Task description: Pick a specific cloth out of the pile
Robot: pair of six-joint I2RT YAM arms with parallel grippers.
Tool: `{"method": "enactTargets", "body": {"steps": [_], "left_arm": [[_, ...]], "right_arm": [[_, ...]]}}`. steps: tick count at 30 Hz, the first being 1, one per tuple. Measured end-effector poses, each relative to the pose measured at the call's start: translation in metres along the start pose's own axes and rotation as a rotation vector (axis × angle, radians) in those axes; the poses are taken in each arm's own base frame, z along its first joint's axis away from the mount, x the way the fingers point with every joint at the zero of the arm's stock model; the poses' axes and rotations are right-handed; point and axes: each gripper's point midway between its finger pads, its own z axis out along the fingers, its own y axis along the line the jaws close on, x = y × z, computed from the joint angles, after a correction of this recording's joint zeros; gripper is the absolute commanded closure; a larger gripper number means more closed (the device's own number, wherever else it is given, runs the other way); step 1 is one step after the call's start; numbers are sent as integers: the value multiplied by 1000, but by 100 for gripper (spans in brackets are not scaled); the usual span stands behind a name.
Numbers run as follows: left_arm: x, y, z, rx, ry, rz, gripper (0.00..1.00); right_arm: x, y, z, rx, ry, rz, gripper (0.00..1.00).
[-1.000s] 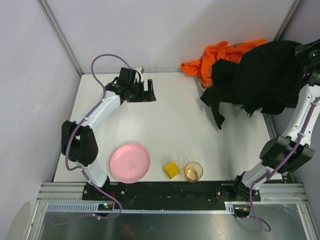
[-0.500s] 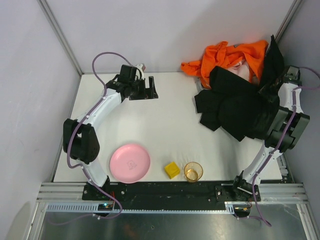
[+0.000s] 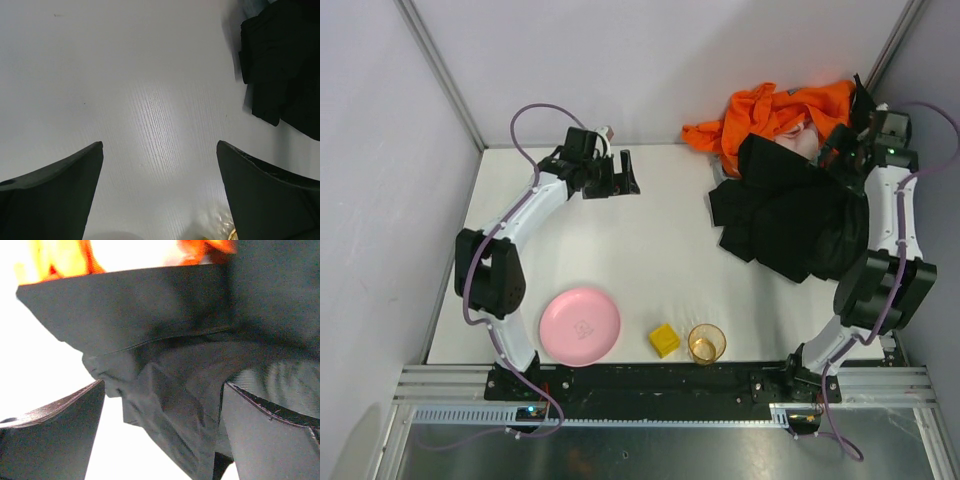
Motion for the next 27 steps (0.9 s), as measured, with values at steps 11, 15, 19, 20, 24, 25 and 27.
{"method": "enactTargets", "body": {"steps": [11,15,19,20,24,25,27], "left_arm": [[2,-2,2,9,9,-25,0],[2,-2,2,9,9,-30,0],[2,-2,2,10,10,-36,0],[3,-2,2,10,12,-37,0],[9,-1,2,10,24,-46,0],[10,-1,2,9,27,-47,0],[14,0,1,8,34,-49,0]], "right_arm": [[41,124,7,-64,4,-366,1],[72,144,43,-29,59,-481,1],[115,142,85,19,162,-551,1],[126,138,96,34,192,-564,1],[167,120,134,98,301,-602,1],[175,115,141,115,322,-609,1],[186,108,154,148,352,-623,1]]}}
